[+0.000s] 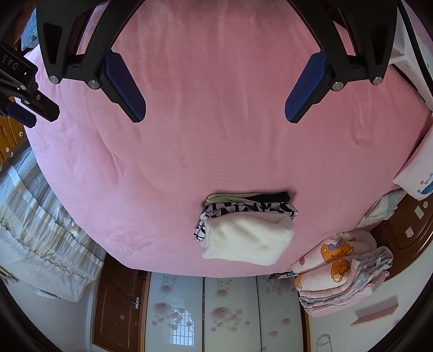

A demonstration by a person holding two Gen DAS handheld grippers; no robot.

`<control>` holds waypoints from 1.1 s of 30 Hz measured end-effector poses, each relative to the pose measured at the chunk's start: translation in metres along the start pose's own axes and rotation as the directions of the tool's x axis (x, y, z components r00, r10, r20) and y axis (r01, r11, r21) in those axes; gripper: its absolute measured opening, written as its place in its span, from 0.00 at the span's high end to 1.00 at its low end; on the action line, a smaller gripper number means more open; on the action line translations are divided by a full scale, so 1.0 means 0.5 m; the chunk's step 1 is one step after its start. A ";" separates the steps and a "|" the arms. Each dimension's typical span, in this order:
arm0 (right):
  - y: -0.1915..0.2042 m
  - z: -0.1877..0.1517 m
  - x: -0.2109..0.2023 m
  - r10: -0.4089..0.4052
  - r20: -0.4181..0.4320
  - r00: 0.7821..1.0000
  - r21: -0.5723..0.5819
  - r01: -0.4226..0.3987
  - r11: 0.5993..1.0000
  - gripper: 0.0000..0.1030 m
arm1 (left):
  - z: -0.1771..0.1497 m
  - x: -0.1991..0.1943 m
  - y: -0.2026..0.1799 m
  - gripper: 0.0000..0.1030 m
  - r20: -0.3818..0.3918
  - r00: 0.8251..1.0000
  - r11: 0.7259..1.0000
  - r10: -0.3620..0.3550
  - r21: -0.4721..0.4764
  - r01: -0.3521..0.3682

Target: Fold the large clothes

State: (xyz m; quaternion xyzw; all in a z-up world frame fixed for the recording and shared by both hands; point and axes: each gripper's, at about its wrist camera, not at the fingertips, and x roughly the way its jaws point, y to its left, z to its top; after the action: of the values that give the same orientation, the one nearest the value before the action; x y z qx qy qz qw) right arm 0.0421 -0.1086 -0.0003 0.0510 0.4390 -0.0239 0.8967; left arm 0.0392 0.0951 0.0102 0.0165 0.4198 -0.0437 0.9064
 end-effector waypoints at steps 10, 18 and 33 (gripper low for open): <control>0.005 -0.038 -0.033 0.048 0.007 0.999 0.049 -0.049 0.998 0.32 | -0.027 -0.019 -0.023 0.01 -0.056 0.997 0.998 -0.055 -0.037 0.053; 0.021 -0.050 -0.048 0.044 0.037 0.998 0.012 -0.044 0.999 0.32 | -0.035 -0.029 -0.038 0.01 -0.069 0.996 0.998 -0.053 -0.024 0.051; 0.017 -0.047 -0.037 0.063 0.033 0.997 0.022 -0.063 0.998 0.32 | -0.035 -0.026 -0.037 0.01 -0.082 0.996 0.999 -0.026 -0.022 0.025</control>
State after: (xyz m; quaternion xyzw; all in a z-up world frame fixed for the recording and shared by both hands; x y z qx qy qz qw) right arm 0.0130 -0.0976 0.0007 0.0746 0.4223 -0.0014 0.9034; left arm 0.0157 0.0788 0.0090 0.0034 0.4574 -0.0502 0.8878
